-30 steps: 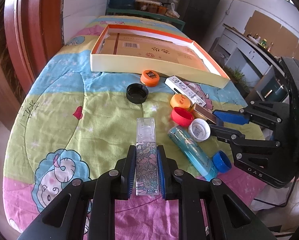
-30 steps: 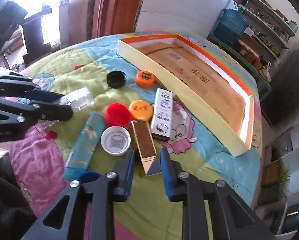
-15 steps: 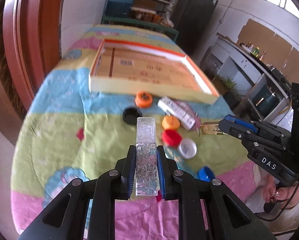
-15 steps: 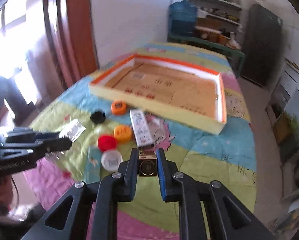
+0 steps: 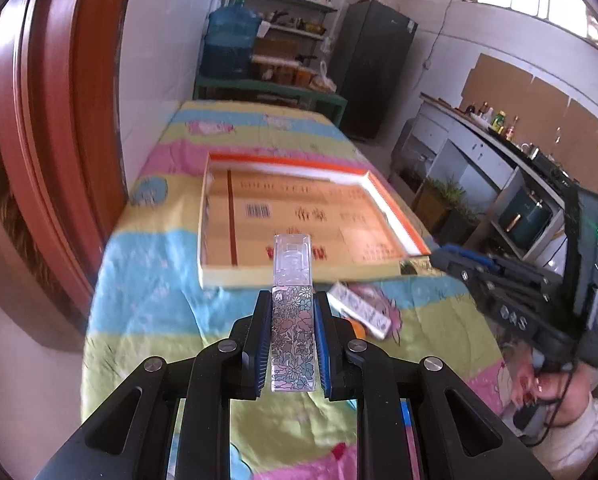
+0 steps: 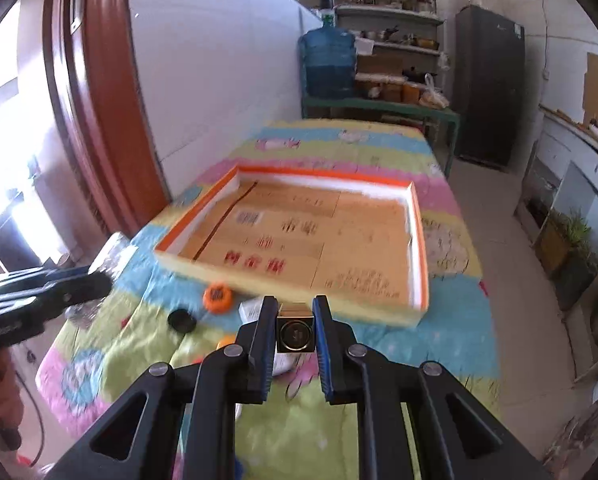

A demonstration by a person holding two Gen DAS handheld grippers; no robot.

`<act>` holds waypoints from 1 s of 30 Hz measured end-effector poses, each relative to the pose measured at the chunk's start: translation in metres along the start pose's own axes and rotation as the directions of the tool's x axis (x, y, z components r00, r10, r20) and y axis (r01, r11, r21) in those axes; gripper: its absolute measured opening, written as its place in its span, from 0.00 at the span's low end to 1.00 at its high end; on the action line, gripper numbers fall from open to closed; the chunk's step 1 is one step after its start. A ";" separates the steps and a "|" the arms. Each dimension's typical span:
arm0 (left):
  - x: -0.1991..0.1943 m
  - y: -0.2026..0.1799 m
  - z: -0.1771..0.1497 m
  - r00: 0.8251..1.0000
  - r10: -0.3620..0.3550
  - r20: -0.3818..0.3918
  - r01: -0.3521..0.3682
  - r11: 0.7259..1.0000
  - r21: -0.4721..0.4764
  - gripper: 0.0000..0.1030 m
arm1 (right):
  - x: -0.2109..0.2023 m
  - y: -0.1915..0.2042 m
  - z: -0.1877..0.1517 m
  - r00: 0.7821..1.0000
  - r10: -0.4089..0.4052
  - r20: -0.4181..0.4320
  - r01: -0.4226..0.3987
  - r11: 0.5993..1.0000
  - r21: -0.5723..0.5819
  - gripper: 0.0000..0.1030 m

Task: Organize rigid objects
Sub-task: 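Grasp the small gold-and-brown box with the right gripper while the left lifts the clear case, then carry both items into the GOLDENLEAF tray and open both grippers to release them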

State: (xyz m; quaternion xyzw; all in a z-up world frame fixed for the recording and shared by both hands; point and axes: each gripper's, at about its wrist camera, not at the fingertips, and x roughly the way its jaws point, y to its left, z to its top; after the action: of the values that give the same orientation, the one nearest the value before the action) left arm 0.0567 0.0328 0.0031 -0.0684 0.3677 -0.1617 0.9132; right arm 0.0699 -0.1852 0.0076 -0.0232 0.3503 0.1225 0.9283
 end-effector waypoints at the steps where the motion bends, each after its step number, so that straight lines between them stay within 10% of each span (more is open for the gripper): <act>1: 0.000 0.001 0.005 1.000 0.006 0.004 -0.006 1.000 0.010 0.19 | 0.002 -0.001 0.007 1.000 -0.007 0.015 0.007 1.000 0.000 0.18; 11: 0.076 0.019 0.059 0.999 0.013 -0.043 -0.011 1.000 0.028 0.20 | 0.063 -0.021 0.053 0.993 -0.076 0.088 0.065 0.990 0.124 0.18; 30: 0.159 0.043 0.052 0.997 0.050 -0.058 -0.052 0.998 -0.024 0.20 | 0.113 -0.042 0.046 0.992 -0.123 0.019 0.117 0.973 0.198 0.18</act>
State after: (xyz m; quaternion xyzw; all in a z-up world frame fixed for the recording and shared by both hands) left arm 0.2110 0.0189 -0.0725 -0.0658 0.3974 -0.1356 0.9052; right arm 0.1918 -0.1963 -0.0338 0.0492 0.3441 0.0315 0.9371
